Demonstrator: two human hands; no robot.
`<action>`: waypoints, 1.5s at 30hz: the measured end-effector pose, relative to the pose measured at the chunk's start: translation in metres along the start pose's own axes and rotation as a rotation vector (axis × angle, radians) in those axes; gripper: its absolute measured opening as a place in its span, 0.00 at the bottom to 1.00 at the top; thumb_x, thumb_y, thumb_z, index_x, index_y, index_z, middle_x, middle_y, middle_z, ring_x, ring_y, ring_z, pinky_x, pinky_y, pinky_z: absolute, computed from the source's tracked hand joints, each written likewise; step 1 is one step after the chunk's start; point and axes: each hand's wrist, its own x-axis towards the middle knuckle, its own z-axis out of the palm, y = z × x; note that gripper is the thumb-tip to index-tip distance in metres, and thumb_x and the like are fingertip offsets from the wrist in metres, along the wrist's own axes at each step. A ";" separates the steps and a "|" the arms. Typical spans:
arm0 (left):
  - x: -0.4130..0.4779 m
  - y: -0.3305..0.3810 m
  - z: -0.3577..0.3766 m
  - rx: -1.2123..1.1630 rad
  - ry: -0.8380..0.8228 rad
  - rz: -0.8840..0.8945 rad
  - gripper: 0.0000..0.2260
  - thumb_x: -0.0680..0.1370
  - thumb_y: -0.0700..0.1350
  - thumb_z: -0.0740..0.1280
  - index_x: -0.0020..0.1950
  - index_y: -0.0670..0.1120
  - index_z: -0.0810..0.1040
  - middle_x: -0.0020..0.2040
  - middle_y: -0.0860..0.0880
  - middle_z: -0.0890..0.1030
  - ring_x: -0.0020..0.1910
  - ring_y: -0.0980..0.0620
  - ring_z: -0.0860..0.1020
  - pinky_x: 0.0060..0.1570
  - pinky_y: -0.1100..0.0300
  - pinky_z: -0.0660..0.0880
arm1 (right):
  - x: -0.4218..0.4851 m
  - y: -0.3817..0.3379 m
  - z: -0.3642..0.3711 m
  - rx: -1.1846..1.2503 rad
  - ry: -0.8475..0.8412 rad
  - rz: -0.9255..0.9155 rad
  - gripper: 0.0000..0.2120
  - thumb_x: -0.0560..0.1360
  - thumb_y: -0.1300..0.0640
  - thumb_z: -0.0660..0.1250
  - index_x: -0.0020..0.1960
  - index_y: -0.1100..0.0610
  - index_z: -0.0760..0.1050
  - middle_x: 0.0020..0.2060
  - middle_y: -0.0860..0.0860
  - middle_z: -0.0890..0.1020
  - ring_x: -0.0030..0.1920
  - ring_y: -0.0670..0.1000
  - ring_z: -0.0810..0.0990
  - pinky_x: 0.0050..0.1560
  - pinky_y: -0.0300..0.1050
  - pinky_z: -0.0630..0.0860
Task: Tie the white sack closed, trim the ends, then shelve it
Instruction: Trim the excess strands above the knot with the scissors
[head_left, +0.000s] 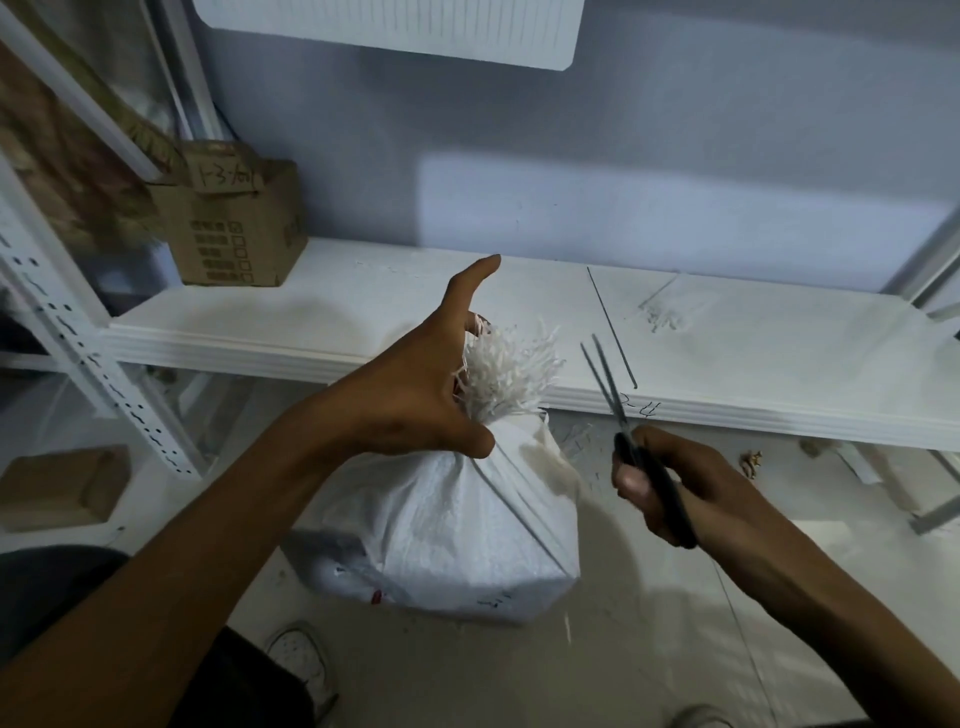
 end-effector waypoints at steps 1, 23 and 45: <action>0.000 0.000 0.000 0.003 -0.004 0.000 0.61 0.61 0.34 0.80 0.78 0.62 0.41 0.64 0.47 0.70 0.52 0.47 0.80 0.53 0.54 0.80 | 0.000 -0.001 0.001 -0.014 -0.010 -0.005 0.20 0.61 0.33 0.67 0.34 0.50 0.70 0.25 0.42 0.75 0.25 0.39 0.75 0.34 0.33 0.66; 0.001 -0.008 0.010 0.153 -0.084 0.031 0.63 0.60 0.35 0.79 0.78 0.60 0.38 0.64 0.43 0.70 0.49 0.52 0.70 0.43 0.65 0.69 | 0.000 -0.005 0.002 -0.138 0.020 -0.029 0.27 0.63 0.33 0.72 0.28 0.54 0.67 0.24 0.47 0.70 0.25 0.43 0.70 0.34 0.31 0.67; 0.001 0.000 0.012 0.151 0.054 -0.006 0.59 0.61 0.36 0.80 0.78 0.59 0.43 0.61 0.45 0.73 0.27 0.54 0.76 0.36 0.63 0.79 | 0.001 0.002 0.004 -0.155 0.188 -0.096 0.28 0.63 0.36 0.73 0.26 0.57 0.67 0.23 0.54 0.70 0.26 0.52 0.74 0.32 0.40 0.65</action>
